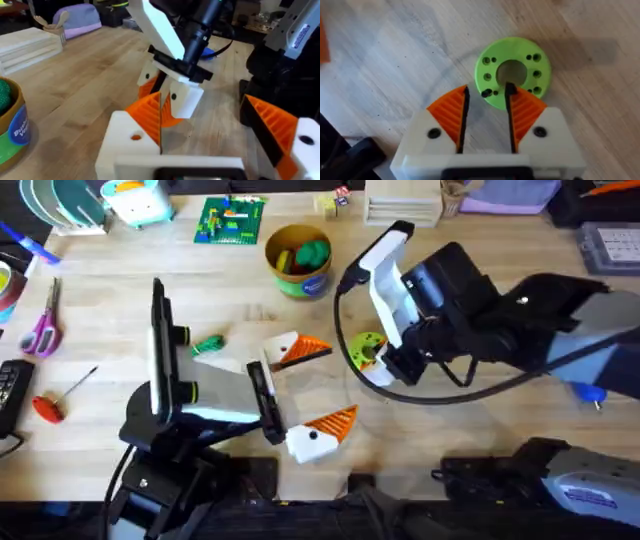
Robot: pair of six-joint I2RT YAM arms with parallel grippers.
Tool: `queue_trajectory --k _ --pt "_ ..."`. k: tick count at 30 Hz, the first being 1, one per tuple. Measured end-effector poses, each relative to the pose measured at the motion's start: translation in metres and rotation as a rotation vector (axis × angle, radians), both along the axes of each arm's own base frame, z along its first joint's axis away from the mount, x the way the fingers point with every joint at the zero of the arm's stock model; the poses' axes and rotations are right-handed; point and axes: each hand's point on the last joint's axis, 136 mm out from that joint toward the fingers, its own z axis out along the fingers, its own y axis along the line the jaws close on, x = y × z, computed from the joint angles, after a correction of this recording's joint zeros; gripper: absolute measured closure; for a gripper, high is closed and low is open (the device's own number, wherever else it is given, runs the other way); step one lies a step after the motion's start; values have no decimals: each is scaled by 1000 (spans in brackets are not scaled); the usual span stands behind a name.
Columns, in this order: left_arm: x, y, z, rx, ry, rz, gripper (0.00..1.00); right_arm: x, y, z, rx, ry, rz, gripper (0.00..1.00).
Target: Pick up the gripper from the table and insert it into the empty holder that is missing its gripper. Then pick up a screw, insert it into the mounting hole, and use the screwdriver to tighten it. Finally, clean up the table by picking up the vegetable and placing it into the bucket.
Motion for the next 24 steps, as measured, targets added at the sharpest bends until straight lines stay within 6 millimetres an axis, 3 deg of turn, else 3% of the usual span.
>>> queue_trajectory --k 13,20,24 --pt "1 0 0 1 -2 8 8 -1 -2 -20 -71 23 8 611" --pt "4 1 0 2 -3 22 7 5 -2 -20 -84 -3 2 821" --pt "4 1 0 2 -3 23 7 5 -1 -20 -82 -6 7 990"
